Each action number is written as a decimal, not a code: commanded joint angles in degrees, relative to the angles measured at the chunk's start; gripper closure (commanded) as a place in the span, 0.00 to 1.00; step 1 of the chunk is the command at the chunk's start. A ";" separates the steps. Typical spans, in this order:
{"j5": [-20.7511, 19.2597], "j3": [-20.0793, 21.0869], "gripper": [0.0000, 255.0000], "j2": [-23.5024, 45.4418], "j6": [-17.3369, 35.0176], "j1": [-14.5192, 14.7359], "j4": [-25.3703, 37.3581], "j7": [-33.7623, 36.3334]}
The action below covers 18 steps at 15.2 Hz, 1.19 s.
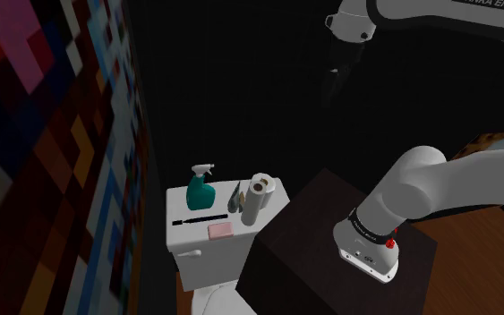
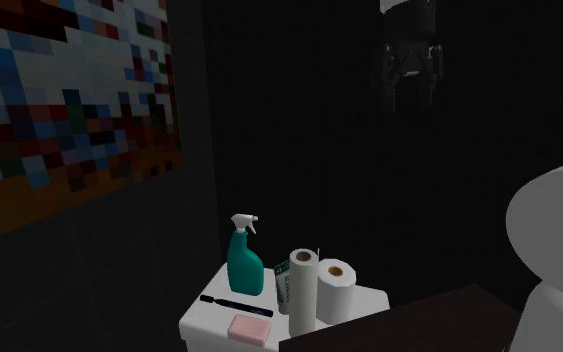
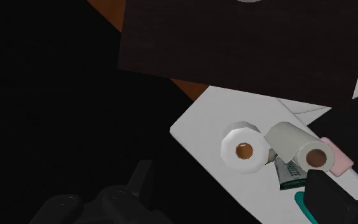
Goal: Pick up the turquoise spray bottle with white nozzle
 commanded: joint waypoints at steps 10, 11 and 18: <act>3.19 -2.82 0.00 3.79 24.88 5.01 -14.16 -8.47; 3.63 -3.14 0.00 4.84 27.81 5.68 -15.30 -9.51; 8.35 -5.64 0.00 15.89 48.96 11.52 -20.37 -18.32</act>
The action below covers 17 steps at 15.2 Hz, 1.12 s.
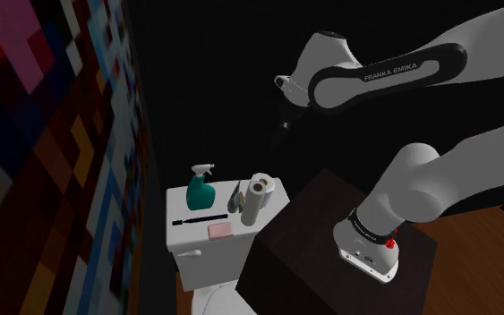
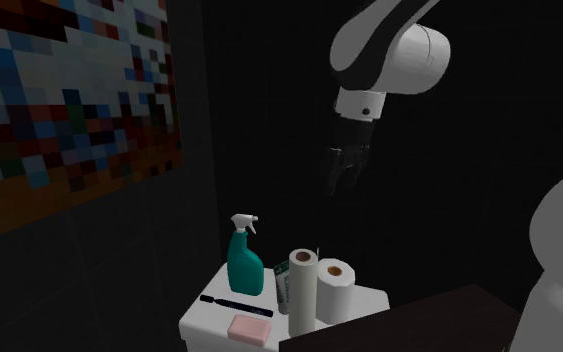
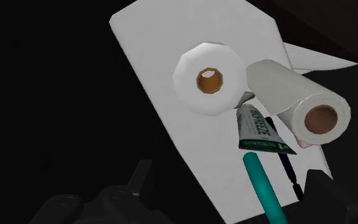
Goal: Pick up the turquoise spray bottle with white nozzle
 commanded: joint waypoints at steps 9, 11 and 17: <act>21.48 -8.06 0.00 22.86 27.07 16.92 2.22 -25.25; 32.96 -9.71 0.00 27.97 30.13 21.69 4.76 -36.07; 67.83 -3.91 0.00 42.41 32.14 23.00 16.31 -70.83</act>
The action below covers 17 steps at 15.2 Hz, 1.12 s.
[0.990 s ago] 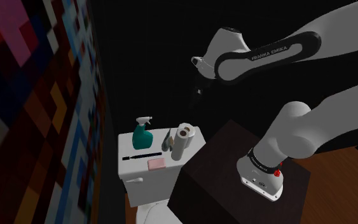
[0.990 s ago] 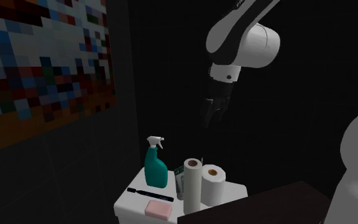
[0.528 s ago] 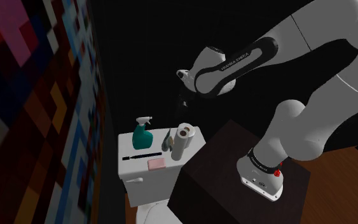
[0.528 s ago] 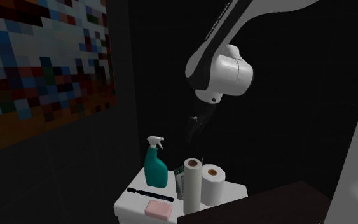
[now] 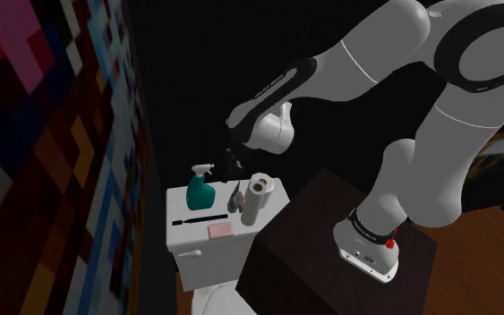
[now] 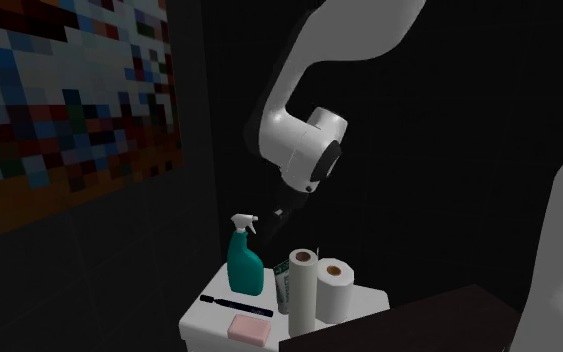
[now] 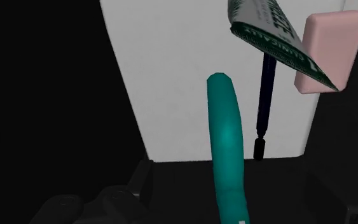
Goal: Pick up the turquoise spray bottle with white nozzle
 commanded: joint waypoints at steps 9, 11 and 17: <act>26.49 6.61 0.00 14.79 -0.55 -2.98 13.11 -30.08; 29.12 6.77 0.00 16.46 -0.57 -3.17 14.11 -32.85; 31.12 6.80 1.00 17.84 -0.63 -3.24 14.98 -34.96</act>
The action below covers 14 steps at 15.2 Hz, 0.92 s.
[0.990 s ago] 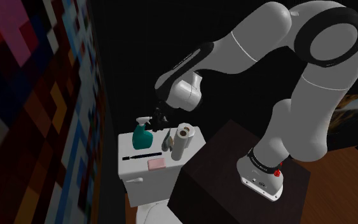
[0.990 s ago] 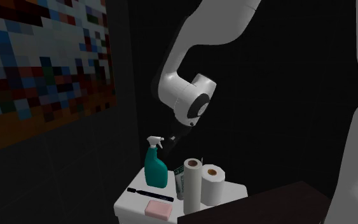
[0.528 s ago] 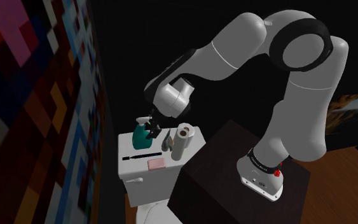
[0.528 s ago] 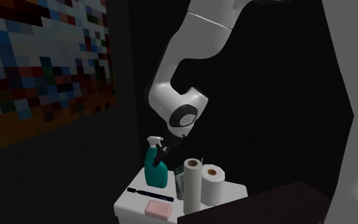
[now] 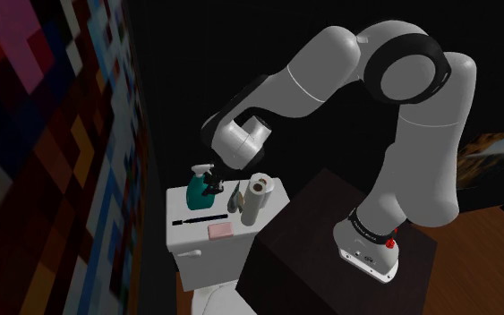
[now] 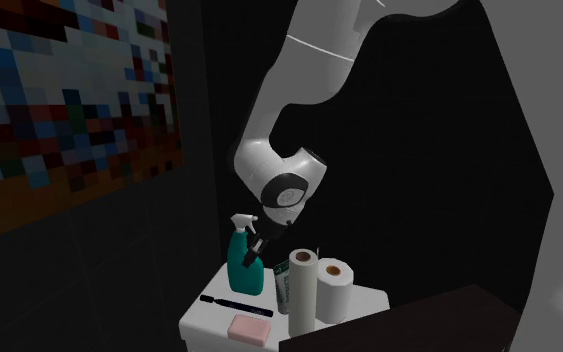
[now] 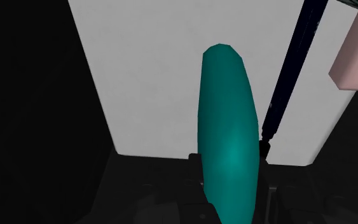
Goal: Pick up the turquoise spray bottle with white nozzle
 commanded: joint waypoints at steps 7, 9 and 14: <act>0.07 0.02 1.00 0.00 -0.01 0.01 -0.03 -0.08; -2.49 -0.01 1.00 -1.67 0.07 0.09 -1.05 2.62; -9.29 -0.50 1.00 -5.86 -0.01 0.60 -3.52 9.73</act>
